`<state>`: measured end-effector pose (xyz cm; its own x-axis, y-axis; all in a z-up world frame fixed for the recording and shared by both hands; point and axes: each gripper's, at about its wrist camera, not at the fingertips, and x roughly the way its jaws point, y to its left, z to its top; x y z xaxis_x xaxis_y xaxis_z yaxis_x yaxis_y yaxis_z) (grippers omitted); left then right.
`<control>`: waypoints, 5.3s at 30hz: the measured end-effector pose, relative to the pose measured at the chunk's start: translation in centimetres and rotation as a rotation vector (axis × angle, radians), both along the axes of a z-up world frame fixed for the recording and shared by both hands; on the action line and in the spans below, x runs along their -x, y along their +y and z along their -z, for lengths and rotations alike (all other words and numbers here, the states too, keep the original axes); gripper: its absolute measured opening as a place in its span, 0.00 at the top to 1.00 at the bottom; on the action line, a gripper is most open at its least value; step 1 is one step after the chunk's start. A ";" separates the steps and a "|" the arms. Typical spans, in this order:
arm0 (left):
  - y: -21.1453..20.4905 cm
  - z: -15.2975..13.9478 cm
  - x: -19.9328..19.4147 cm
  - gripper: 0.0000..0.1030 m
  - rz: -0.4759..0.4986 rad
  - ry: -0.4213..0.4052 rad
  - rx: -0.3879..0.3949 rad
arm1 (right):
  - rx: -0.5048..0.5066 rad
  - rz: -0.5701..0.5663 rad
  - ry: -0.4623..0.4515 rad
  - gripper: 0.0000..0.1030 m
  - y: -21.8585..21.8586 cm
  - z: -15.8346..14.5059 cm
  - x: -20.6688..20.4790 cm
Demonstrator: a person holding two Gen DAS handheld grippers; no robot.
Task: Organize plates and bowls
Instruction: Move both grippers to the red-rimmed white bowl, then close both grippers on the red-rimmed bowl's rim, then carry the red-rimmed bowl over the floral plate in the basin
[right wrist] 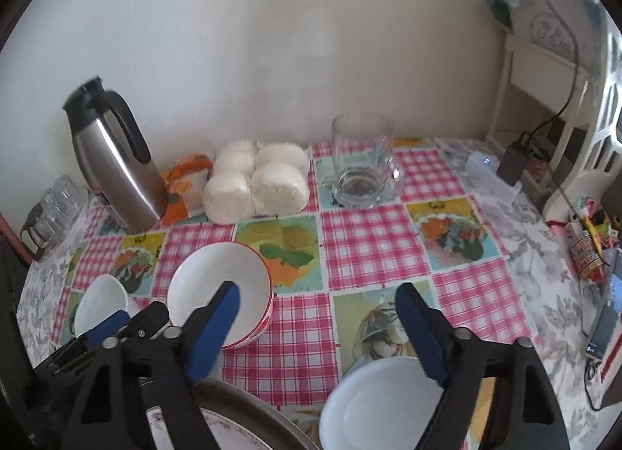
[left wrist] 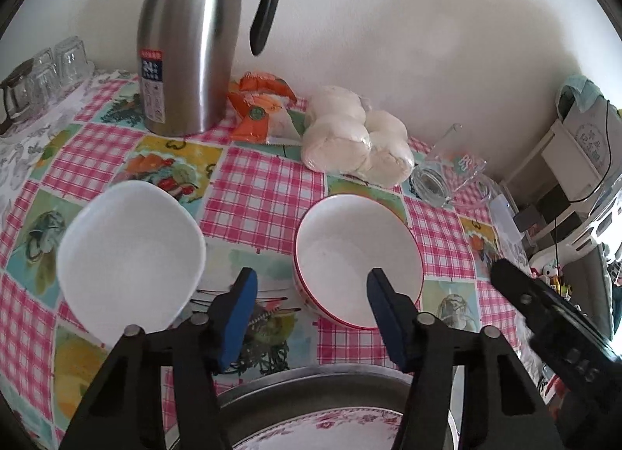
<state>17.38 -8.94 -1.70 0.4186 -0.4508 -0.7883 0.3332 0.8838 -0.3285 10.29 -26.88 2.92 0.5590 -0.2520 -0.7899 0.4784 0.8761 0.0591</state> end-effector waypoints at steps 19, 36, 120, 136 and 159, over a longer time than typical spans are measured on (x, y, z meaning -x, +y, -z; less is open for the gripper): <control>-2.3 3.0 -1.6 0.71 0.050 0.099 -0.031 | -0.088 -0.065 0.179 0.75 0.4 6.3 -6.0; -2.0 3.6 -1.9 0.78 0.061 0.106 -0.017 | -0.145 -0.092 0.221 0.89 0.8 8.4 -7.0; 5.0 -2.4 11.2 0.78 0.104 0.106 -0.159 | -0.278 -0.018 -0.024 0.86 9.3 3.7 12.3; 5.0 -2.0 10.9 0.78 0.099 0.131 -0.144 | -0.294 -0.005 -0.033 0.82 9.1 3.8 12.2; 5.4 -1.5 10.6 0.76 0.078 0.168 -0.118 | -0.291 0.013 -0.032 0.76 8.7 3.8 12.1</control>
